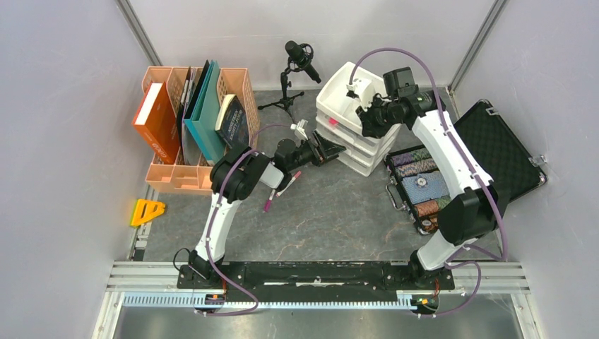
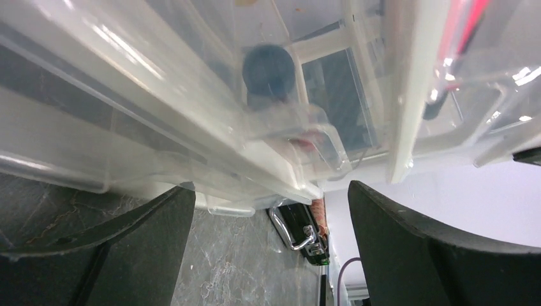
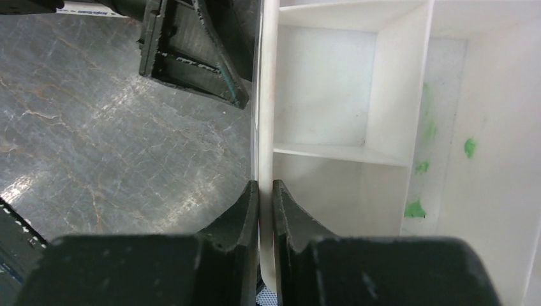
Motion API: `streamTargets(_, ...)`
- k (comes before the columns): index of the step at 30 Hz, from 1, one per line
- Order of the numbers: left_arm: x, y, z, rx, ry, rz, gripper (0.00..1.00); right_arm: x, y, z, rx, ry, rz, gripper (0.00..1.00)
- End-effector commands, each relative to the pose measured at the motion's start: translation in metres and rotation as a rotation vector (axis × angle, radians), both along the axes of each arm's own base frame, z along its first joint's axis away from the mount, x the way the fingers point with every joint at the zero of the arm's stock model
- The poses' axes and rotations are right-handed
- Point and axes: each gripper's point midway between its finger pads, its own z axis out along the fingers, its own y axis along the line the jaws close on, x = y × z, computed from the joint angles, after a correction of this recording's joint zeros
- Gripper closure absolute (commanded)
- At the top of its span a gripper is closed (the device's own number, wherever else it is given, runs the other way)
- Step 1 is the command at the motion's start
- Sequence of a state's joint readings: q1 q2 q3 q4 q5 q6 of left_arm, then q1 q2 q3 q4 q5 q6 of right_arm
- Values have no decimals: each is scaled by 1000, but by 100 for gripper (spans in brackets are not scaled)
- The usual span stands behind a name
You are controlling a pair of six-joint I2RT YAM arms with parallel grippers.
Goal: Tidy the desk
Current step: Open the drawer in the storage box.
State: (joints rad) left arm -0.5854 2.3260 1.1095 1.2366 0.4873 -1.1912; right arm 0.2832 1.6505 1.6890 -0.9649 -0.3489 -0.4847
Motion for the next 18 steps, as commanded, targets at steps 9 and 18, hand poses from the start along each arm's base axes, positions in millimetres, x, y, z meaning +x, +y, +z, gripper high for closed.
streamTargets(9, -11, -9, 4, -79, 27, 33, 4, -8, 17, 38, 119, -111, 46, 100)
streamTargets(18, -18, -5, 28, -240, 31, 6, 6, -12, 14, 8, 110, -98, 33, 100)
